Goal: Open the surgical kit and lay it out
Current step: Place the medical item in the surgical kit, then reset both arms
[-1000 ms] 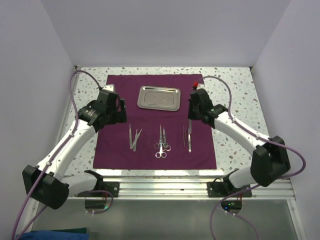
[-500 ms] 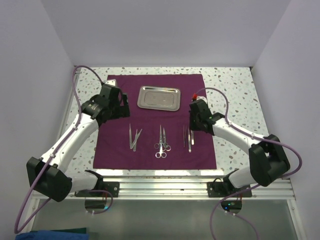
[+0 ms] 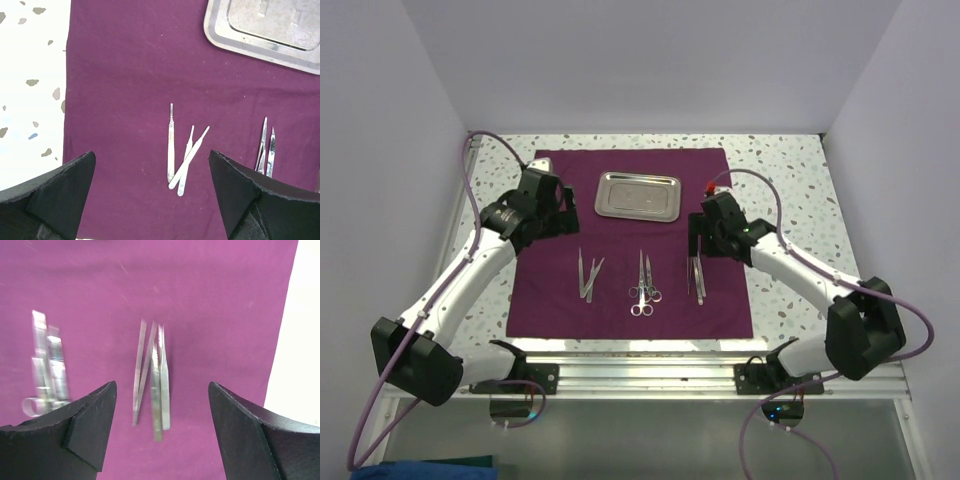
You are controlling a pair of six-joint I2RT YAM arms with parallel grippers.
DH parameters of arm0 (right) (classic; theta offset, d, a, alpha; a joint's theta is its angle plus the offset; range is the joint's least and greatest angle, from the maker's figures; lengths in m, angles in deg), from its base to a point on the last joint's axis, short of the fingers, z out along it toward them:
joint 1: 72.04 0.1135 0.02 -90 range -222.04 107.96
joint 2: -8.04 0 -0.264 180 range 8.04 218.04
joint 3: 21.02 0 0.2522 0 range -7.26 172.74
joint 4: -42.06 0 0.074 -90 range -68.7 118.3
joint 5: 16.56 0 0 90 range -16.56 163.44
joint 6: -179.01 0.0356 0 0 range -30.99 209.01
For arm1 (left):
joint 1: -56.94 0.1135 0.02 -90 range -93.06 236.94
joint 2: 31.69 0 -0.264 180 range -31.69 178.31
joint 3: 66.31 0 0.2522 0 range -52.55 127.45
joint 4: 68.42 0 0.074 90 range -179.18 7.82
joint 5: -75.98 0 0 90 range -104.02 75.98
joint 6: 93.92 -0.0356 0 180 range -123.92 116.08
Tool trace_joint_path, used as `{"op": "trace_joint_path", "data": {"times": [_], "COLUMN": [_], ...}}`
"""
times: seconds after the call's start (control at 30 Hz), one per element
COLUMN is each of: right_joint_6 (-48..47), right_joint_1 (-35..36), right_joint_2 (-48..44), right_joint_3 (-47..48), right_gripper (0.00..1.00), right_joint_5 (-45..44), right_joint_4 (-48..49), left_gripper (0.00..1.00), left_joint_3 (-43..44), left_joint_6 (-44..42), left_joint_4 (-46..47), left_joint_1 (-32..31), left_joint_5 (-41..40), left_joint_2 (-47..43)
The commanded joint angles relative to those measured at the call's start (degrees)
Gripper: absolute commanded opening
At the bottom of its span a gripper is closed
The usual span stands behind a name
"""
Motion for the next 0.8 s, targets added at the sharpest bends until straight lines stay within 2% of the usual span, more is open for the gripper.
{"op": "trace_joint_path", "data": {"times": [0.0,0.1,0.2,0.3,0.33,0.43,0.53,0.7,0.77], "right_joint_6": [-1.7,-2.4,-1.88,-1.7,-1.44,-5.11,-3.64,-2.14,-3.1], "right_joint_1": [0.19,0.28,0.28,0.2,0.19,0.28,0.28,0.2,0.28], "right_joint_2": [-6.14,-8.43,-12.73,-19.23,-23.86,-30.3,-33.84,-33.84,-33.84], "right_joint_3": [7.97,13.25,15.89,12.66,9.16,3.7,5.07,10.88,12.46], "right_gripper": [0.78,0.79,0.86,0.92,0.98,0.98,0.98,0.98,0.98], "right_joint_5": [0.58,3.57,3.32,1.12,0.33,0.58,-3.27,-12.22,-12.78], "right_joint_4": [-3.84,-6.91,-7.1,-0.62,4.02,10.2,5.85,-2.69,-5.07], "left_gripper": [1.0,0.99,0.99,0.99,0.99,0.99,0.99,0.99,0.99], "left_joint_3": [2.23,2.67,2.85,2.06,2.06,3.11,5.65,9.43,10.93], "left_joint_6": [-0.07,-0.95,-1.22,-1.04,-0.95,-0.6,-0.6,0.01,0.36], "left_joint_4": [2.67,3.72,4.78,6.53,7.23,7.07,6.36,5.75,5.22], "left_joint_1": [0.51,0.51,0.51,0.51,0.51,0.51,0.51,0.42,0.51], "left_joint_5": [-1.48,-1.4,-1.66,-1.57,-1.48,-1.57,-2.01,-2.98,-3.15], "left_joint_2": [-0.4,-0.14,0.13,0.21,0.3,2.31,4.07,6.01,6.89]}}
